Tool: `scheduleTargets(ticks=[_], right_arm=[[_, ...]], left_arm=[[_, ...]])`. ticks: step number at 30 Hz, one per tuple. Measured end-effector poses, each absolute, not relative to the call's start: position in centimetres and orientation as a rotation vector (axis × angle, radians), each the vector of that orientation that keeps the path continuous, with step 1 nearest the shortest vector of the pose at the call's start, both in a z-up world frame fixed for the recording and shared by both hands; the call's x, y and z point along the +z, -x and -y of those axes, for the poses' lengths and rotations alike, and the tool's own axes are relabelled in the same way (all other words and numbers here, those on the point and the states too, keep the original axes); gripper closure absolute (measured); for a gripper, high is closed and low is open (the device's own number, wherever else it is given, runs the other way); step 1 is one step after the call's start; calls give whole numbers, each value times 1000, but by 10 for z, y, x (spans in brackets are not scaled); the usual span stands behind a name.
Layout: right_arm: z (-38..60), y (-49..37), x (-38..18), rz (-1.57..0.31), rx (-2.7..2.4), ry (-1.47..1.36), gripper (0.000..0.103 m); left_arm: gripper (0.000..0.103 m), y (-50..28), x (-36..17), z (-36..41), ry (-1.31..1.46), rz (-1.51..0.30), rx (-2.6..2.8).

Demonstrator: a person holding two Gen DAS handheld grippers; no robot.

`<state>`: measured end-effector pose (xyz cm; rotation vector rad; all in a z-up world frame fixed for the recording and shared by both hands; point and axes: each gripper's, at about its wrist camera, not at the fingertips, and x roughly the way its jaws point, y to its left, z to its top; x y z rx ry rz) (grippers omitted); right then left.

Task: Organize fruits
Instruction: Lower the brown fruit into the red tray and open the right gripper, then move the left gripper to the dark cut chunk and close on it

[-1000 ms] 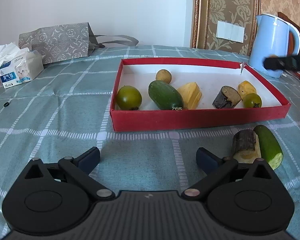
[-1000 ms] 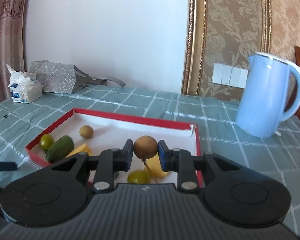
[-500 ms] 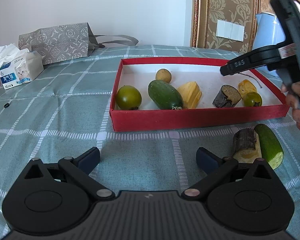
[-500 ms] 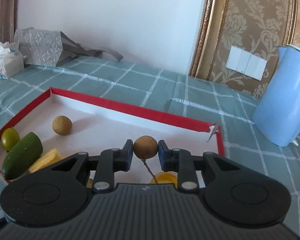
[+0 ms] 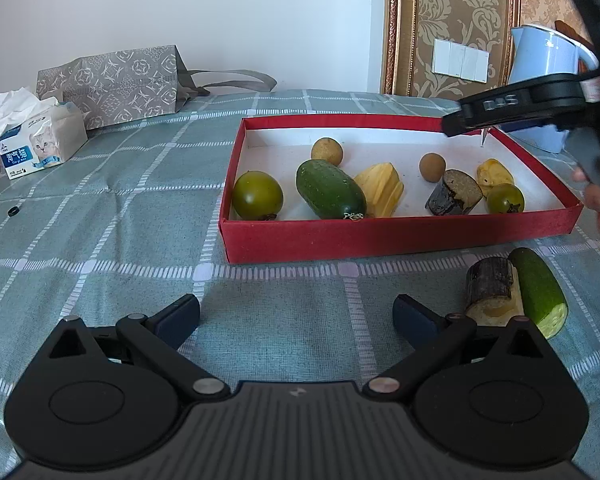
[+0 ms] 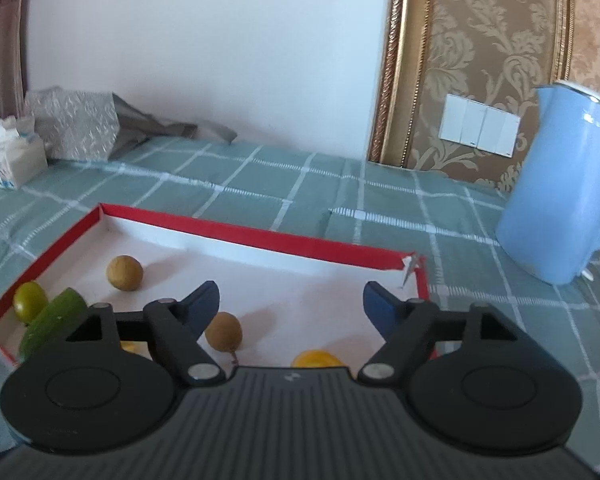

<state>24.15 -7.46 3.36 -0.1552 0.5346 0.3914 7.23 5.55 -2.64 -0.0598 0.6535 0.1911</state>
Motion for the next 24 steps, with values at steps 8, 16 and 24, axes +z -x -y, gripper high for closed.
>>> scheduleTargets(ticks=[8,16,24], right_arm=[[113,-188,33,-494,418,65,21],[127,-155,27,-410,340,103,20],[152,-131,7,-449,327,18,5]], left_arm=[[0,-72,-26,-56,60,-654,191],[0,-73,-26,-56,61,-653,191],[0,-68,-25,-61,92,-638,182]])
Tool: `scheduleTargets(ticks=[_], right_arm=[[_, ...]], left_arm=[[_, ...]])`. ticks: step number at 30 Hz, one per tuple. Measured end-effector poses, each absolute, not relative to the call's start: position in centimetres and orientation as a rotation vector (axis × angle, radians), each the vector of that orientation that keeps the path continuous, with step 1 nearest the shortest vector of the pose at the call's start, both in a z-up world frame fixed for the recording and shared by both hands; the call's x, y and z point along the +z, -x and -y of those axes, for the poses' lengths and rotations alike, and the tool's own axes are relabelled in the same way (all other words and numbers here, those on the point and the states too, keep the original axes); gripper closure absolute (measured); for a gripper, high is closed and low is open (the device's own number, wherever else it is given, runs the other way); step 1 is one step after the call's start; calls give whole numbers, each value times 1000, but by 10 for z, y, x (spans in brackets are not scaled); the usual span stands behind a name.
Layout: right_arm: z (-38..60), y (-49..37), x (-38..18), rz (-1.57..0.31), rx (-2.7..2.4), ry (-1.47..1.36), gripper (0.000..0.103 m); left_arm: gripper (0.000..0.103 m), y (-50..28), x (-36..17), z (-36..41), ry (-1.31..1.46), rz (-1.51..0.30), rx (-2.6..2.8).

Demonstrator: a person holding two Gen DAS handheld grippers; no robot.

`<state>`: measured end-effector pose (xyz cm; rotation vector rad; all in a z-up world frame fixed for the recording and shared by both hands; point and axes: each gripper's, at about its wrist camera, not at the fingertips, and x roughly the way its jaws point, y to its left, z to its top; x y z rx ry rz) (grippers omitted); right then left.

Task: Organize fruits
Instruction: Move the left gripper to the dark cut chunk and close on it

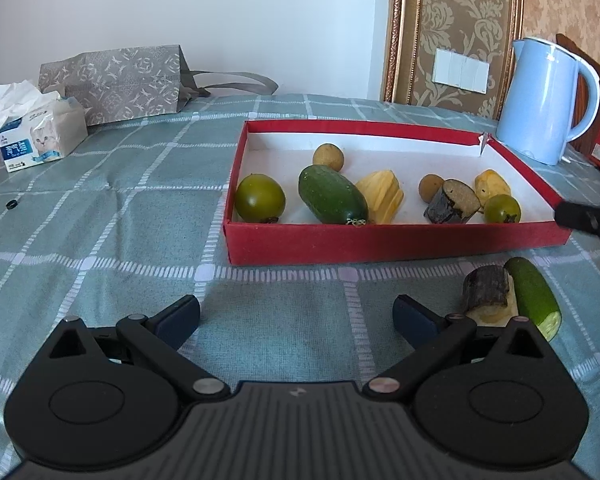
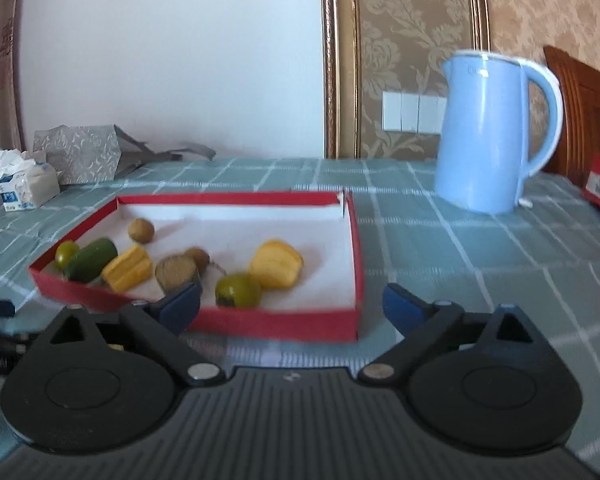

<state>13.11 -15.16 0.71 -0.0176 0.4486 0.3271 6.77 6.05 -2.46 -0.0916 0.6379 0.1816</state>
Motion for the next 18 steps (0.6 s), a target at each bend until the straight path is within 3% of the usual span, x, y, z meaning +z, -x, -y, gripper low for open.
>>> scheduleTargets(ticks=[12,18], right_arm=[[157,-126,-6,-484,334,8,4],[166,-134,-11,-535,331,-47,1]], left_arm=[[0,-43,-9,-44,71,-482,15],[0,-42,-9,-15,-66,-445,-66]])
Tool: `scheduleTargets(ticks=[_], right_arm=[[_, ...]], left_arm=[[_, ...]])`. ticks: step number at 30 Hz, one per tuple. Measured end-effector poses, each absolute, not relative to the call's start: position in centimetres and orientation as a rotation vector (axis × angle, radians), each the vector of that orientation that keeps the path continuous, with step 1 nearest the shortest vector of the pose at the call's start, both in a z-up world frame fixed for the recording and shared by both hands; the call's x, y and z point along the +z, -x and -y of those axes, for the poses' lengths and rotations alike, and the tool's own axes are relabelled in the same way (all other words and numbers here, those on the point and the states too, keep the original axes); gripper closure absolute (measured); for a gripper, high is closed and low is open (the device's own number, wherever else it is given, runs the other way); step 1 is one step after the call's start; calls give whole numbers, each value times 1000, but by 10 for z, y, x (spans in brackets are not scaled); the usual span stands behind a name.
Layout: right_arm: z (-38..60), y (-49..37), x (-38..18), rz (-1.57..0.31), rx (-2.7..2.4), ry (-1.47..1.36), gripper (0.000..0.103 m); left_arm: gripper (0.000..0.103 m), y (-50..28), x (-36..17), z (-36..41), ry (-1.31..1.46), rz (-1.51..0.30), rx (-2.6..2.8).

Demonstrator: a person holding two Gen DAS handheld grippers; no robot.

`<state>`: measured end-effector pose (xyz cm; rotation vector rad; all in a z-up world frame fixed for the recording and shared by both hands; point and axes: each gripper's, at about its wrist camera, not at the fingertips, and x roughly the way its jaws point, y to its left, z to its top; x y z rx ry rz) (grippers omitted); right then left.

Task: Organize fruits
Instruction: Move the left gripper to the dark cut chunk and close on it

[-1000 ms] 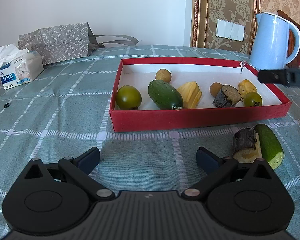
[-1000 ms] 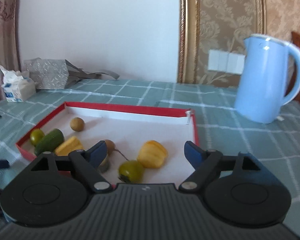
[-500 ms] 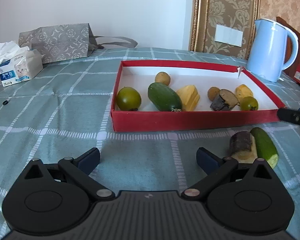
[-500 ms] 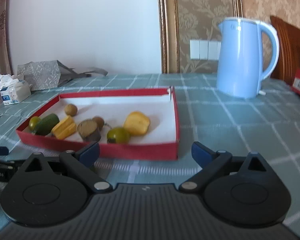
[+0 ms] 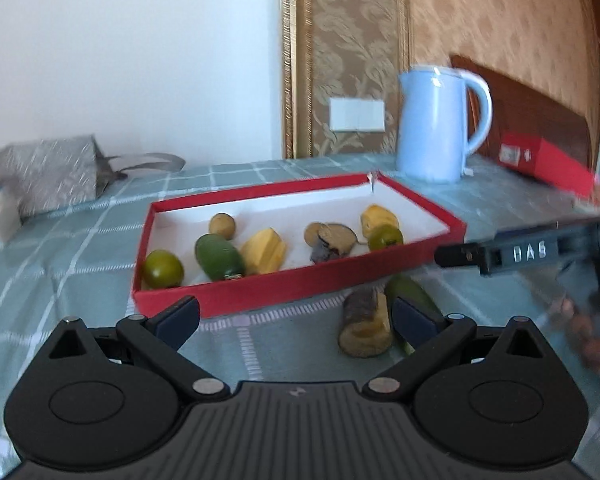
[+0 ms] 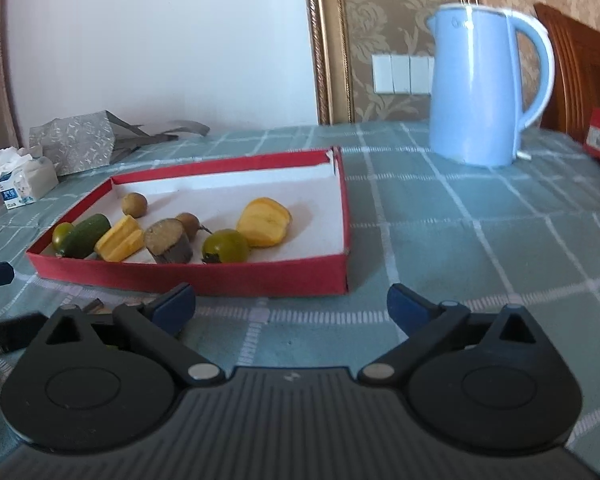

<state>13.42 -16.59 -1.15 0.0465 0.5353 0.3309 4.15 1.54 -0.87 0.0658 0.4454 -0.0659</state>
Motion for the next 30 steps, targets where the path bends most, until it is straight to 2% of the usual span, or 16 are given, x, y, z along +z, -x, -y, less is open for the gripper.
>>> scheduleTargets(ticks=[10,30], right_arm=[[165,-134,-12,-536,337,-47,0],[159,-142,-21,-617,330,-16,0]], left_arm=[[0,-65,-16,-1,-133,-507,-73],[0,-87,-26,-14,3,-649,15]])
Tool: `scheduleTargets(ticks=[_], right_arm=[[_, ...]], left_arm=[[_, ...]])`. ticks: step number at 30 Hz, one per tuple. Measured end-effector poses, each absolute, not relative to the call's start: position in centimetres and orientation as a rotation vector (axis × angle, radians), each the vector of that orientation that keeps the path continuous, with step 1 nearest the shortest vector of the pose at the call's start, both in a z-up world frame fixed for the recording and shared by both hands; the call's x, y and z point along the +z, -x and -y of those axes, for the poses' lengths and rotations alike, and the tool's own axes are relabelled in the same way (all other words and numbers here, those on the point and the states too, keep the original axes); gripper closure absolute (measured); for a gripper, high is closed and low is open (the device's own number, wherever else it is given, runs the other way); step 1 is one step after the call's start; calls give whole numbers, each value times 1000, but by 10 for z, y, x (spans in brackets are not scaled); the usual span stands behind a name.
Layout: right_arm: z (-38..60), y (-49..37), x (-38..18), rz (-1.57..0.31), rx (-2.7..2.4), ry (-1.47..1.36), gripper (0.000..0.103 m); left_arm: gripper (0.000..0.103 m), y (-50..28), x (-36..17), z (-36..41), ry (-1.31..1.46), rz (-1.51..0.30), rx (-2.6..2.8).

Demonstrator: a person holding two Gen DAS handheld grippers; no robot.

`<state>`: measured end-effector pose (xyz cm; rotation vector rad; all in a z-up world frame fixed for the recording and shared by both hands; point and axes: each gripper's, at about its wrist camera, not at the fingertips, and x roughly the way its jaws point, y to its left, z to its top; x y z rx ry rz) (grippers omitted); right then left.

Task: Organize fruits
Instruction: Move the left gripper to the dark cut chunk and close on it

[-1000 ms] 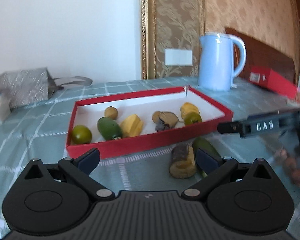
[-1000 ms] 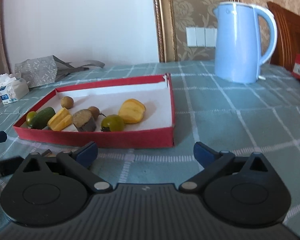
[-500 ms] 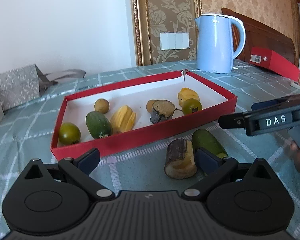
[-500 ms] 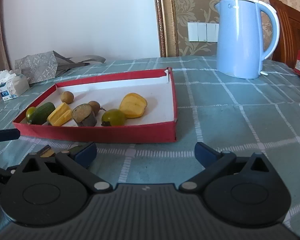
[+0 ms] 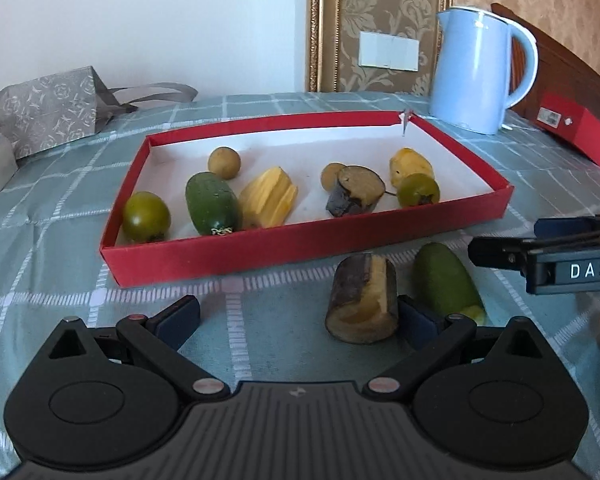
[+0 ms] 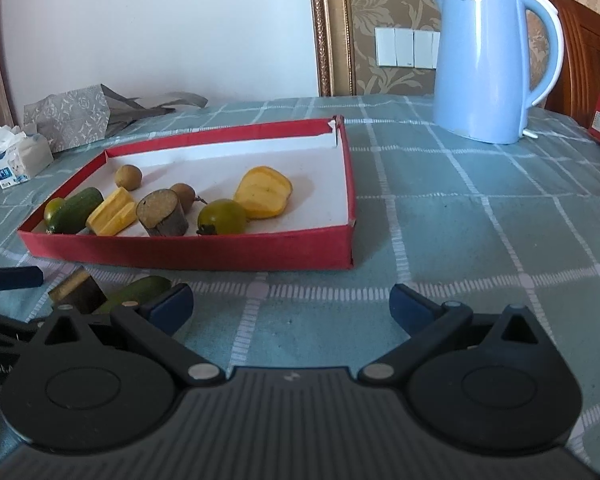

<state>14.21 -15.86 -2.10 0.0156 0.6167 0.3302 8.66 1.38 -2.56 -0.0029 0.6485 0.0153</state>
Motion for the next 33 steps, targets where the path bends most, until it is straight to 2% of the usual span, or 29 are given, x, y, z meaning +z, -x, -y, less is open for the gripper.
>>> scheduleTargets(ticks=[9,14,17,19,22,30,32,33], right_arm=[[158,-145,-23,-638,331,-12,0],[160,-144,-22,-626,322,-22,0],[163,-143,-20,-610,310,-33,0],[165,-143,-20,-607,303,-41,0],[167,-144,-20,-611,298,-45,0],[166,-144,-20,-612,302,-43,0],[166,-144,-20,-611,304,-43,0],[166,-144,-20,-611,307,-43,0]], left_arm=[[0,-82,-19,4,-66,-575,-17],[4,-84,-20,2,-48,-585,-32],[14,-85,-20,-3,-1,-610,-60],[28,-87,-21,-5,30,-629,-87],[38,-85,-23,-1,-30,-618,-67],[45,-82,-23,-3,-57,-614,-69],[58,-81,-22,-1,-62,-607,-74],[70,-81,-22,1,-67,-603,-73]])
